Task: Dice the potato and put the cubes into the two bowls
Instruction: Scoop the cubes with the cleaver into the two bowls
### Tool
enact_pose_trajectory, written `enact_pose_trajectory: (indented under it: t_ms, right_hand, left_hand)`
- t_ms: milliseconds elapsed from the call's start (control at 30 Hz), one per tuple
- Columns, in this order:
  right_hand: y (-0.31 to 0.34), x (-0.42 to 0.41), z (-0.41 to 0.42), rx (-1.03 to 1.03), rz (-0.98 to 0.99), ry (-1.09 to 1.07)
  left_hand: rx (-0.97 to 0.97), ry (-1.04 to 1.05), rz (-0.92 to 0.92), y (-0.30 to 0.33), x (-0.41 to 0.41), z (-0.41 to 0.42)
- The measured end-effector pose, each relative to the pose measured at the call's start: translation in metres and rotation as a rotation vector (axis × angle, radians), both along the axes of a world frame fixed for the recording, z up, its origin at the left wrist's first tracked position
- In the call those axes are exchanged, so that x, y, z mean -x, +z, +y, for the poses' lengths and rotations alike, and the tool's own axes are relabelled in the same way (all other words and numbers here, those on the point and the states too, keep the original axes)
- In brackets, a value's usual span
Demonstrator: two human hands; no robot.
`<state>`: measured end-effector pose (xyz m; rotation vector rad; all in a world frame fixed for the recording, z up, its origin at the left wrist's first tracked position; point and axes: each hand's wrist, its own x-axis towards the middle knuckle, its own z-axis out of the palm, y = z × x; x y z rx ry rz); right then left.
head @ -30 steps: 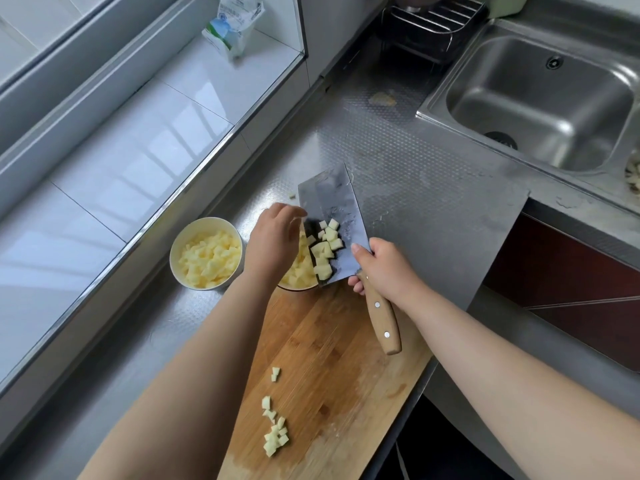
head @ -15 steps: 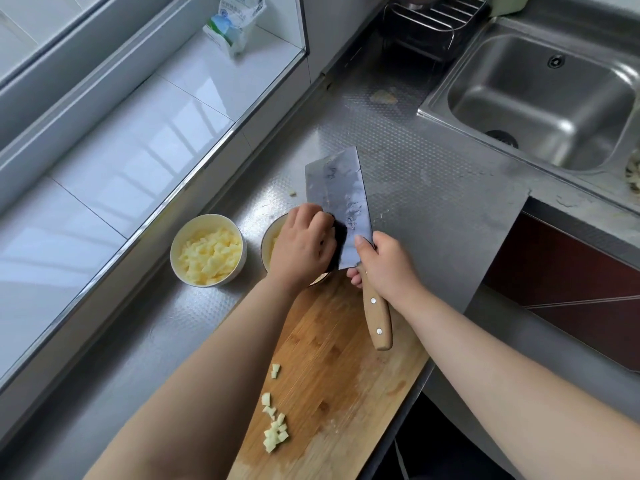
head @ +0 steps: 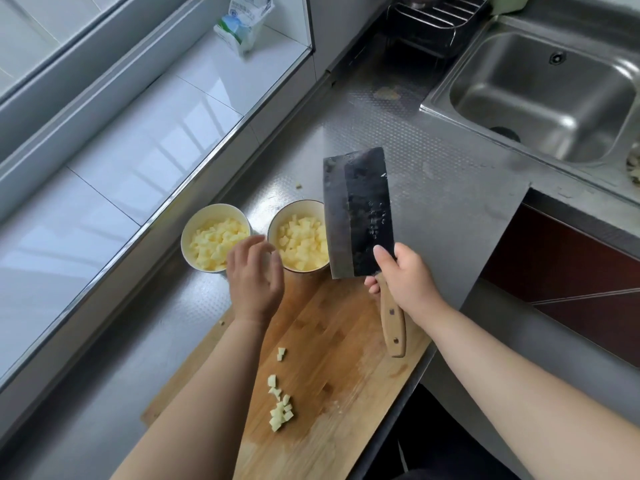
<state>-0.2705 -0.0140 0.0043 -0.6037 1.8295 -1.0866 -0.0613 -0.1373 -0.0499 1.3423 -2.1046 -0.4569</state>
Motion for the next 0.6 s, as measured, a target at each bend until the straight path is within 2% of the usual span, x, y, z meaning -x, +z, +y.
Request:
enact_pose_trajectory:
  t_ms: [100, 267, 367, 467, 600]
  right_hand:
    - [-0.007, -0.007, 0.022, -0.022, 0.095, 0.122]
    - [-0.023, -0.021, 0.047, -0.060, 0.169, 0.309]
    - [-0.031, -0.033, 0.064, -0.062, 0.205, 0.403]
    - [-0.040, -0.044, 0.078, -0.060, 0.241, 0.464]
    - [-0.048, -0.056, 0.095, -0.092, 0.284, 0.528]
  left_hand:
    - [-0.089, 0.171, 0.018, -0.014, -0.031, 0.020]
    - [-0.373, 0.357, -0.131, -0.038, -0.067, 0.046]
    - [-0.521, 0.321, -0.233, -0.051, -0.082, 0.059]
    - [-0.540, 0.239, -0.335, -0.055, -0.089, 0.065]
    - [-0.552, 0.137, -0.302, -0.049, -0.094, 0.074]
